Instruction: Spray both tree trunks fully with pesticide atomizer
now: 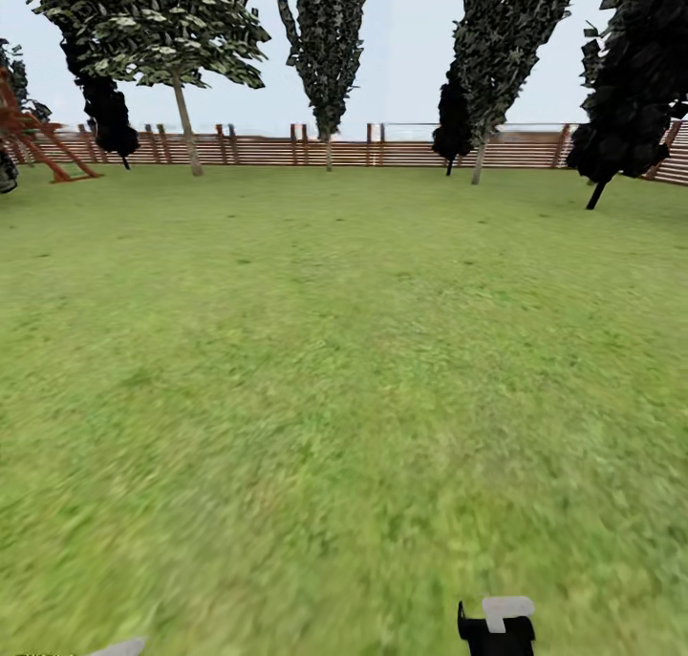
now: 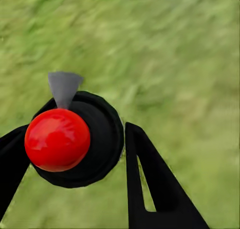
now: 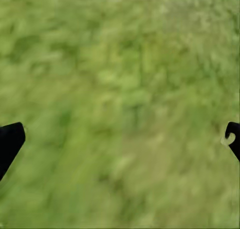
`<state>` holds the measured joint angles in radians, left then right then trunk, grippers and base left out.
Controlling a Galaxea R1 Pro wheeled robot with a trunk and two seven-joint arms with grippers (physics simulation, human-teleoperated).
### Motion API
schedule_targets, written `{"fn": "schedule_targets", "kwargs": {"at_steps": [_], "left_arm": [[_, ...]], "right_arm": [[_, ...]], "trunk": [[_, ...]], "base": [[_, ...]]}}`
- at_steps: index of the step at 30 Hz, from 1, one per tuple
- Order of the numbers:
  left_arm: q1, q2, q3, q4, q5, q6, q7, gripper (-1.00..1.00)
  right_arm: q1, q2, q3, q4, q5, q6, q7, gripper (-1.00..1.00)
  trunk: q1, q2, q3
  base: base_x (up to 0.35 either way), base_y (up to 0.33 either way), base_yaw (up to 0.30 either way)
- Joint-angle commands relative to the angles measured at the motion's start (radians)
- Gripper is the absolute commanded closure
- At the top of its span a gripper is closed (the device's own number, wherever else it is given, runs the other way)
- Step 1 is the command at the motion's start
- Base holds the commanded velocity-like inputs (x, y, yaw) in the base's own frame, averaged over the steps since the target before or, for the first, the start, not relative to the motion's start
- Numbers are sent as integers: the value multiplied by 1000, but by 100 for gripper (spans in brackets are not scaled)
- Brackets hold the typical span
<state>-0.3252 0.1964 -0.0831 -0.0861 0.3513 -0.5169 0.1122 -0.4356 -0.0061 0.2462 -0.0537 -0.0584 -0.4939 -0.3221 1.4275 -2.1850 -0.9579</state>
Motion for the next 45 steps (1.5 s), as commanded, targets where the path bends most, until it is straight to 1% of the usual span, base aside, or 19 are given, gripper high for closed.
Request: {"fn": "schedule_targets", "kwargs": {"at_steps": [1, 14, 23, 25, 28, 30, 45], "left_arm": [[0, 0, 0, 0, 0, 0, 0, 100], [0, 0, 0, 0, 0, -1, 0, 100], [0, -3, 0, -1, 0, 2, 0, 100], [-1, -1, 1, -1, 2, 2, 0, 100], [0, 2, 27, -1, 2, 0, 0, 100], [-1, 3, 37, -1, 1, -1, 0, 100], [0, 3, 39, -1, -2, -1, 0, 100]], "right_arm": [[0, 0, 0, 0, 0, 0, 0, -100], [0, 2, 0, 0, 0, 1, 0, -100], [0, 2, 0, 0, 0, 1, 0, -100], [0, 2, 0, 0, 0, 1, 0, -100], [0, 2, 1, 0, 0, 1, 0, -100], [0, 2, 0, 0, 0, 1, 0, -100], [0, 1, 1, 0, 0, 2, 1, -100]], "trunk": [[0, 0, 0], [0, 0, 0], [0, 0, 0], [0, 0, 0], [0, 0, 0], [0, 0, 0], [0, 0, 0]], "base": [[231, 246, 283], [218, 230, 284], [53, 10, 283], [296, 0, 283], [331, 0, 283], [338, 0, 283], [339, 0, 273]]}}
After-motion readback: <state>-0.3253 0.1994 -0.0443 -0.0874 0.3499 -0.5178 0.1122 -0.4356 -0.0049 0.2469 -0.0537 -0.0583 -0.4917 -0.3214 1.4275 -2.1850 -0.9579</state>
